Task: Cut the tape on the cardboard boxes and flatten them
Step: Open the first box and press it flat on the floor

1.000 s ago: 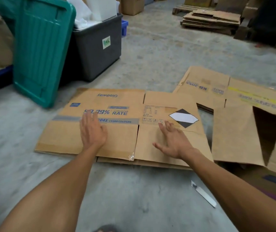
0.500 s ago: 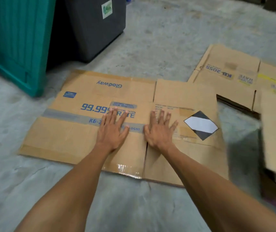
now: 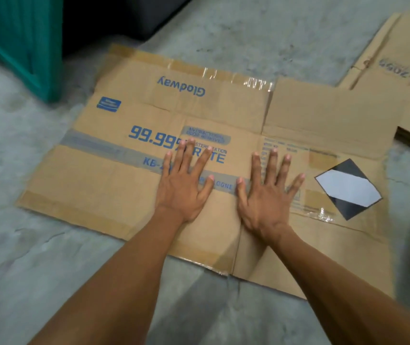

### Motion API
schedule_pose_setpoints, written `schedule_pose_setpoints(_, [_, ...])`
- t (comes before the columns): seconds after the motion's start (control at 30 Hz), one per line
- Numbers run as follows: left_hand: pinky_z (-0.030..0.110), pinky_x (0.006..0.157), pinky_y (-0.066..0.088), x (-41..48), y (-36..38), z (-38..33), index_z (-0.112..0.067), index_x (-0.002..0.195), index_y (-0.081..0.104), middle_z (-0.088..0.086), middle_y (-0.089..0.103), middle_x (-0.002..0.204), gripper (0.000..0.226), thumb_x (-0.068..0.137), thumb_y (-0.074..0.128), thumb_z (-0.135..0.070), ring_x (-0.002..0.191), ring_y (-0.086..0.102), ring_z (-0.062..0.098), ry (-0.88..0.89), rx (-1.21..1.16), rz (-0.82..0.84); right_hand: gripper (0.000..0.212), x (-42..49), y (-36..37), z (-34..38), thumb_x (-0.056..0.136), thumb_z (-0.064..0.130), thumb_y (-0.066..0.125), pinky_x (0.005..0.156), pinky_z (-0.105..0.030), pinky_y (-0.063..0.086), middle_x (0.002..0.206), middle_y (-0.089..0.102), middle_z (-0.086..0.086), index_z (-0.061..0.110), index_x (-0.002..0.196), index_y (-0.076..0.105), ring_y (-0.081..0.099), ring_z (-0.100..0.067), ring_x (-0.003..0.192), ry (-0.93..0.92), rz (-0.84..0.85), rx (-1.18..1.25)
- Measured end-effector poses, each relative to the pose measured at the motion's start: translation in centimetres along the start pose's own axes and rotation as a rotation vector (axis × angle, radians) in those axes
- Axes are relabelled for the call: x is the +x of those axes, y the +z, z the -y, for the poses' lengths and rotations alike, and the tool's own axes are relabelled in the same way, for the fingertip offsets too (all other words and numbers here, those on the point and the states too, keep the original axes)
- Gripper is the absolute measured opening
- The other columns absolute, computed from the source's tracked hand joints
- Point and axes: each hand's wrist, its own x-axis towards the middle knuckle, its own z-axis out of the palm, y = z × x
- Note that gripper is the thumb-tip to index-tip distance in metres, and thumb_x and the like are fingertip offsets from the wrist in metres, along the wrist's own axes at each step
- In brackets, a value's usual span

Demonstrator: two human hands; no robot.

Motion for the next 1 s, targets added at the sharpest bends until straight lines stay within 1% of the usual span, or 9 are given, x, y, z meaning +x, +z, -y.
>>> schedule_pose_setpoints(0.17, [0.045,0.121,0.008,1.0,-1.9,-0.2,-0.034,0.156,0.006,0.009,0.003,0.165,0.068,0.094,0.022,-0.057,0.151,0.005,0.027,0.006,0.094,0.15,0.077,1.8,-2.4,-1.2,0.095,0.065,0.02,0.115,-0.07,-0.003,0.166,-0.019,-0.009,0.028,0.159,-0.003,-0.021,-0.038,0.15,-0.059,0.25,-0.061])
schedule_pose_setpoints(0.27, [0.044,0.122,0.009,1.5,-5.2,-0.6,-0.03,0.157,-0.002,0.012,-0.005,0.164,0.076,0.096,0.035,-0.056,0.151,-0.003,0.029,0.082,0.156,0.365,0.089,0.5,-5.5,-2.7,0.088,0.079,0.027,0.118,-0.065,0.006,0.165,-0.02,-0.008,0.035,0.158,-0.003,-0.017,-0.035,0.152,-0.144,0.409,-0.059])
schedule_pose_setpoints(0.37, [0.046,0.121,0.015,0.3,-8.9,0.8,-0.034,0.155,-0.005,0.008,-0.015,0.163,0.101,0.083,0.064,-0.046,0.151,-0.007,0.025,0.124,0.186,0.611,0.117,-3.5,-7.2,-3.5,0.063,0.097,0.036,0.117,-0.067,0.005,0.163,-0.027,-0.007,0.041,0.156,-0.008,-0.023,-0.034,0.15,-0.208,0.512,-0.075])
schedule_pose_setpoints(0.47, [0.049,0.12,0.018,-3.0,-10.7,3.7,-0.039,0.15,-0.021,0.004,-0.03,0.159,0.133,0.068,0.083,-0.038,0.15,-0.014,0.024,0.117,0.345,0.784,0.152,-7.5,-7.2,-2.8,0.037,0.101,0.052,0.111,-0.075,0.003,0.158,-0.037,-0.012,0.037,0.152,-0.023,-0.031,-0.044,0.144,-0.252,0.569,-0.185])
schedule_pose_setpoints(0.63, [0.05,0.12,0.016,-7.4,-10.1,6.3,-0.033,0.144,-0.036,0.009,-0.04,0.153,0.156,0.053,0.089,-0.043,0.148,-0.021,0.03,0.144,0.533,0.706,0.155,-8.8,-7.0,-0.4,0.041,0.083,0.077,0.104,-0.074,0.03,0.161,-0.025,-0.021,0.047,0.146,-0.031,-0.013,-0.062,0.142,-0.332,0.464,-0.299])
schedule_pose_setpoints(0.73, [0.048,0.12,0.016,-7.8,-9.5,7.3,-0.034,0.147,-0.031,0.01,-0.031,0.158,0.146,0.059,0.085,-0.041,0.15,-0.013,0.031,0.22,0.477,0.576,0.149,-7.8,-7.0,-0.3,0.046,0.081,0.077,0.107,-0.069,0.034,0.16,-0.017,-0.029,0.043,0.15,-0.023,-0.001,-0.065,0.141,-0.369,0.475,-0.328])
schedule_pose_setpoints(0.87, [0.053,0.116,0.023,-8.1,-9.1,8.0,-0.033,0.151,-0.024,0.01,-0.023,0.161,0.136,0.065,0.082,-0.035,0.15,-0.007,0.033,0.241,0.445,0.55,0.152,-8.2,-6.6,0.3,0.05,0.084,0.072,0.112,-0.067,0.029,0.154,-0.002,-0.045,0.025,0.154,-0.022,0.012,-0.065,0.14,-0.44,0.44,-0.439])
schedule_pose_setpoints(0.93, [0.053,0.115,0.025,-8.4,-9.0,7.7,-0.025,0.153,-0.021,0.014,-0.018,0.162,0.128,0.071,0.077,-0.035,0.15,-0.005,0.036,0.25,0.459,0.548,0.157,-9.1,-6.3,0.8,0.046,0.082,0.075,0.105,-0.067,0.039,0.155,-0.002,-0.044,0.025,0.154,-0.023,0.013,-0.066,0.139,-0.401,0.415,-0.429])
schedule_pose_setpoints(1.0, [0.052,0.116,0.024,-9.0,-9.0,7.5,-0.016,0.154,-0.016,0.015,-0.011,0.163,0.116,0.078,0.07,-0.03,0.15,0.0,0.039,0.216,0.484,0.506,0.145,-10.0,-6.3,1.8,0.059,0.064,0.083,0.099,-0.067,0.044,0.158,-0.002,-0.037,0.025,0.157,-0.017,0.012,-0.065,0.14,-0.338,0.406,-0.385])
